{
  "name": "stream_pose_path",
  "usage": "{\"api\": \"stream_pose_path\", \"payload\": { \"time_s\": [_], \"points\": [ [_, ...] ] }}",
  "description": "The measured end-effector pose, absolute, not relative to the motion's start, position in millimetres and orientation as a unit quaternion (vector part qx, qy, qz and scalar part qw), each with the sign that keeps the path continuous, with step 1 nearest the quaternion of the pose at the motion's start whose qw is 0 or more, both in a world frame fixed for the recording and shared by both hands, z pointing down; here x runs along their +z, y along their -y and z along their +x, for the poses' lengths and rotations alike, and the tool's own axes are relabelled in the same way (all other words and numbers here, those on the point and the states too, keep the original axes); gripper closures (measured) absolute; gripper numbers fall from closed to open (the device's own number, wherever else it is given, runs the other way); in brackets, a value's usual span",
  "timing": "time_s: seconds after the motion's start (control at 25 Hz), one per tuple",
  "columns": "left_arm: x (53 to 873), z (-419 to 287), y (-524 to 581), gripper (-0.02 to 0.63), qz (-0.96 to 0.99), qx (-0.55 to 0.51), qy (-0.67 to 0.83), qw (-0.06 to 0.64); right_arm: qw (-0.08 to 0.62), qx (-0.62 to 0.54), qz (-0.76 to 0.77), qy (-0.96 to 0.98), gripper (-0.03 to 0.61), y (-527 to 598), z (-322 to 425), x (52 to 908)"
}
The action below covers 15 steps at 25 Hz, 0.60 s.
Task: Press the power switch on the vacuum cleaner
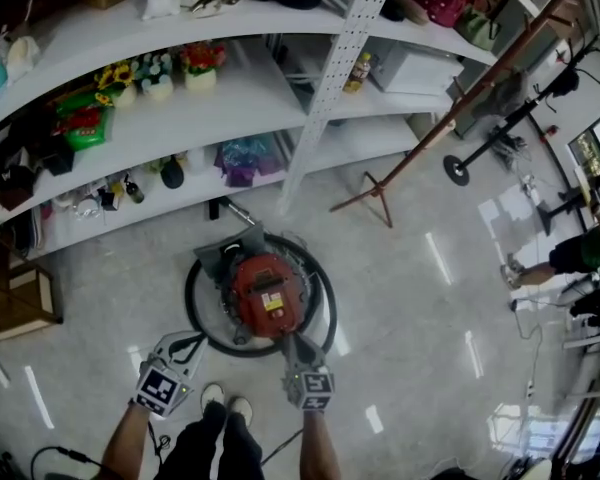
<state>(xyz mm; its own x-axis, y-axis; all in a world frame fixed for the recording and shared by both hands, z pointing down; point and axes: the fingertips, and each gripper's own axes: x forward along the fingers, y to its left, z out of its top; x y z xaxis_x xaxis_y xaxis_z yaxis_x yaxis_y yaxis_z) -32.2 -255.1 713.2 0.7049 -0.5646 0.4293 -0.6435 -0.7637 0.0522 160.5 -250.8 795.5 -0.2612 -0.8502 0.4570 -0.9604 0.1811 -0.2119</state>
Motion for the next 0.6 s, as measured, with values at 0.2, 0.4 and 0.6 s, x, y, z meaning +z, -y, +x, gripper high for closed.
{"api": "stream_pose_path", "payload": {
  "time_s": [0.2, 0.4, 0.6],
  "points": [
    [697.4, -30.3, 247.8, 0.620, 0.922, 0.203, 0.318, 0.091, 0.105, 0.232, 0.598, 0.760, 0.568, 240.8, 152.8, 766.3],
    [672.5, -25.2, 239.4, 0.620, 0.923, 0.185, 0.323, 0.098, 0.096, 0.230, 0.600, 0.760, 0.568, 229.3, 148.4, 739.0],
    [641.9, -23.2, 238.2, 0.620, 0.926, 0.171, 0.324, 0.086, 0.100, 0.212, 0.604, 0.762, 0.568, 220.4, 149.3, 706.8]
  ]
}}
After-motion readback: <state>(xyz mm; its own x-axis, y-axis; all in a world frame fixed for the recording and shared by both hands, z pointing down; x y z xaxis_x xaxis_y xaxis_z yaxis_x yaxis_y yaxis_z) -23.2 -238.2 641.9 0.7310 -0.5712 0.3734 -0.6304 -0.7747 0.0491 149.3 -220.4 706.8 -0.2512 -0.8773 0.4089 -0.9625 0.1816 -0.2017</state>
